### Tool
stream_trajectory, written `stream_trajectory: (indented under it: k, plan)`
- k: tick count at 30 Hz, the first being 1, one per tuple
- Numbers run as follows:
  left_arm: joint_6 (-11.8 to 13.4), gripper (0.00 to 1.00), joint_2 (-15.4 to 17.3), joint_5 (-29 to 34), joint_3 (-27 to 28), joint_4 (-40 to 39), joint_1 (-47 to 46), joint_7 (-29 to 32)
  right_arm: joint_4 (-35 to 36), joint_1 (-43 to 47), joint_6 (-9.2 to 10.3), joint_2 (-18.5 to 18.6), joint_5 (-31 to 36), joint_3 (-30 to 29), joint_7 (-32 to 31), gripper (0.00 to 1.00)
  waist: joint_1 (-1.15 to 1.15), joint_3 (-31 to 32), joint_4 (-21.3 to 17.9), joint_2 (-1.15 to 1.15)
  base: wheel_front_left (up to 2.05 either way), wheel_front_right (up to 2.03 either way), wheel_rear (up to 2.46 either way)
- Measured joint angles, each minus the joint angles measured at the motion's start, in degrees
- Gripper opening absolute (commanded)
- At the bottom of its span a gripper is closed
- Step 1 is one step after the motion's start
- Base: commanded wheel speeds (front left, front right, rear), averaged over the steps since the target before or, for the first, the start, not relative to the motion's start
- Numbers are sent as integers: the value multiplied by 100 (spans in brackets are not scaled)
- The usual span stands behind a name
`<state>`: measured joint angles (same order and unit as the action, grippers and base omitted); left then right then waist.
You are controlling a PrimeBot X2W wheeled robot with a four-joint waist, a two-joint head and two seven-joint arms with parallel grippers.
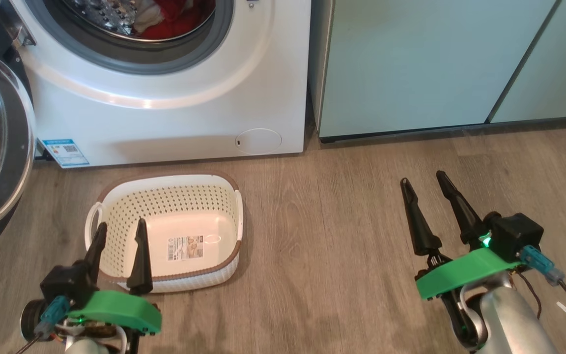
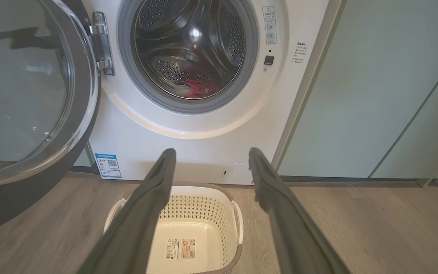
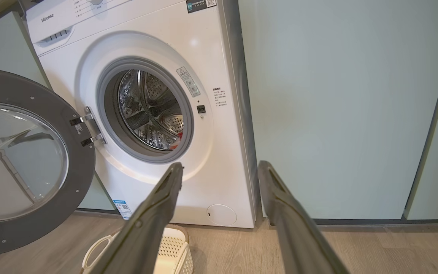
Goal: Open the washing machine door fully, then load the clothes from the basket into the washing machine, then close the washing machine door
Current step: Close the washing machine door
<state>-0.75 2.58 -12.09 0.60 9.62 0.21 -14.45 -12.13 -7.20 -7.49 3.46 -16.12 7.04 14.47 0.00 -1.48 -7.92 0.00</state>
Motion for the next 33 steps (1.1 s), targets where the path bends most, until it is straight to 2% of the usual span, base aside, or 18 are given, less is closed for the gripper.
stream_trajectory:
  k: [11, 19, 24, 33]
  plan:
    - [42, 100, -1, 7, 43, 12, -5, 0, -12, 1, 0, -2, 0, -65, 0, 100, 0, -11, 46, 0, 0, 0, 0]
    - [97, 100, -4, -54, -93, 53, -12, 0, 2, 55, 0, 10, 0, -88, 0, 100, 0, -43, 362, 0, 0, 0, 0]
    - [163, 100, -5, -82, -253, 52, -13, 0, 11, 178, 0, 37, 0, -127, -1, 100, 0, -77, 755, 0, 0, 0, 0]
    - [192, 100, -7, -31, -154, 46, -4, 0, 38, 195, 0, 45, 0, -51, -1, 100, 0, -132, 1769, 0, 0, 0, 0]
